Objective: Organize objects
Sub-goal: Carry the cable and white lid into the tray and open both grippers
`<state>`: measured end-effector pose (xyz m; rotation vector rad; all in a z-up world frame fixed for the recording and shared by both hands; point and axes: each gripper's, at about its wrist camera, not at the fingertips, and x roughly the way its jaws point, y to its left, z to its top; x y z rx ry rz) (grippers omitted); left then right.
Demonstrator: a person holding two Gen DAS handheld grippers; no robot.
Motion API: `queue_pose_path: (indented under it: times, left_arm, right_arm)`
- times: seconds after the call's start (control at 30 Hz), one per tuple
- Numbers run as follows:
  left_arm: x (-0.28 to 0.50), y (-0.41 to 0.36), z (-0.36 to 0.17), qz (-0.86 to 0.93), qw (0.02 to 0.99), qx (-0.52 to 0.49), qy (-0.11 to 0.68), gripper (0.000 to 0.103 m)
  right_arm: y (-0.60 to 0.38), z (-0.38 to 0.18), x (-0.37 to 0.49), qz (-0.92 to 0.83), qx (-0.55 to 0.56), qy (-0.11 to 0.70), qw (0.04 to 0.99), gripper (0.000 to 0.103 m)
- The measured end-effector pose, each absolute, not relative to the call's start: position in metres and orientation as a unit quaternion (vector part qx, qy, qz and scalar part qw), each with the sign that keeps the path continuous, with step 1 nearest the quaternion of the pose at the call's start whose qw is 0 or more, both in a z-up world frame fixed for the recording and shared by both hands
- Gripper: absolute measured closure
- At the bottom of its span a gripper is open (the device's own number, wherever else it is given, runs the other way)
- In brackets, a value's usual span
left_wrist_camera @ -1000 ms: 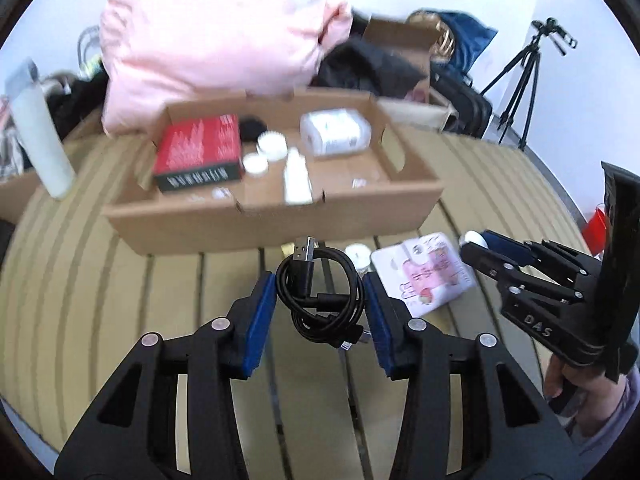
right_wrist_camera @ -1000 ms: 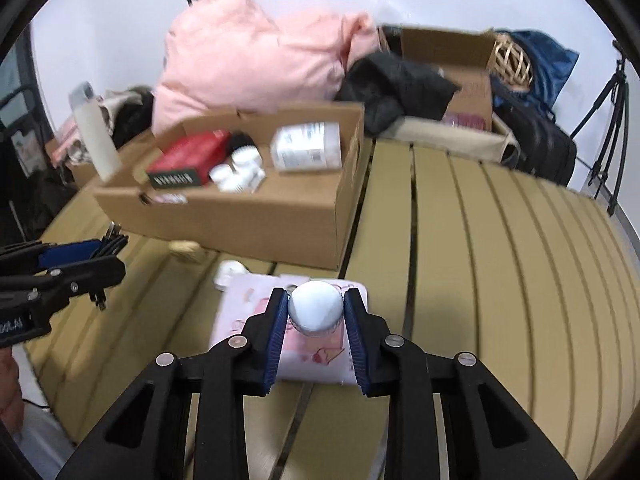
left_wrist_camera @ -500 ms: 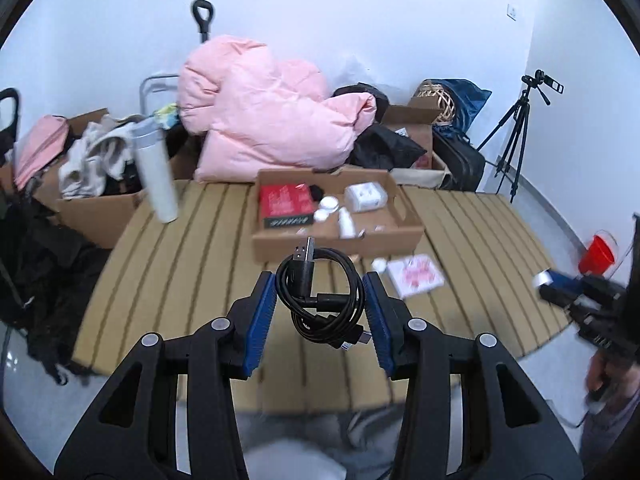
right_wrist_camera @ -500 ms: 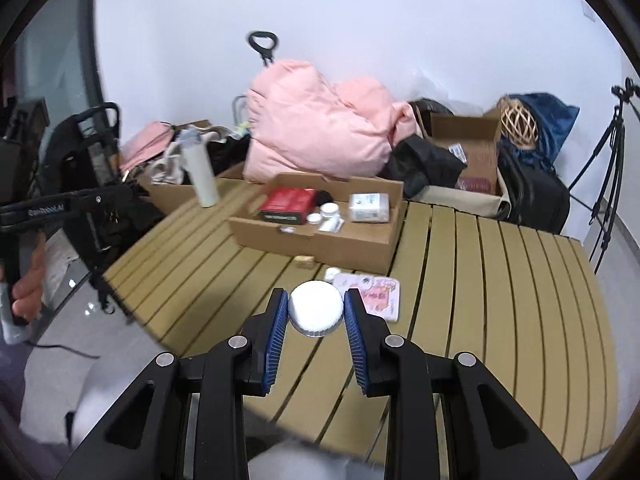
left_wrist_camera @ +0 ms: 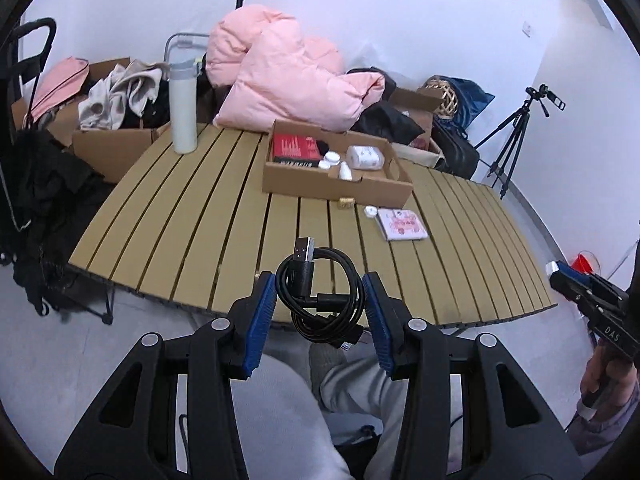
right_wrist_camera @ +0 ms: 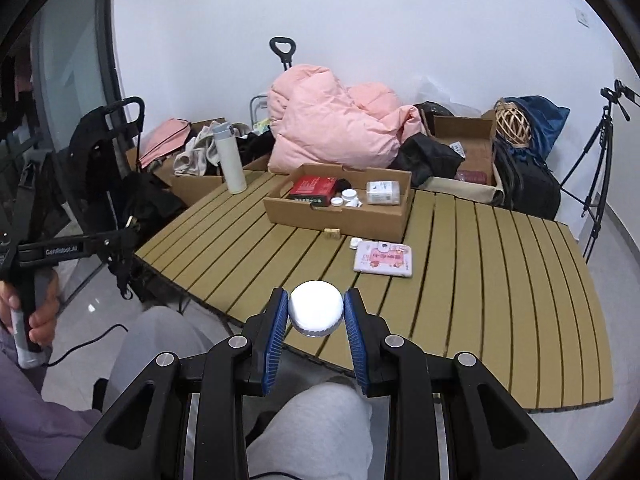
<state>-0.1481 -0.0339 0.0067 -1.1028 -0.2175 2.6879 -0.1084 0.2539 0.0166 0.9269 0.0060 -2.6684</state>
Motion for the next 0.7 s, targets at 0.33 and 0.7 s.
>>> queue_pose_path:
  times: [0.33,0.7]
  left_arm:
    - [-0.225,-0.026,0.010,0.913,0.147,-0.376,-0.063,0.063]
    - [-0.437,-0.010,-0.036,0.884,0.157,-0.437,-0.058,0.063]
  right_arm:
    - [0.242,0.011,-0.168,-0.923,0.337,-0.006,0.184,0.071]
    - [0.195,-0.011,-0.376,-0.893,0.377,-0.060,0.240,0.071]
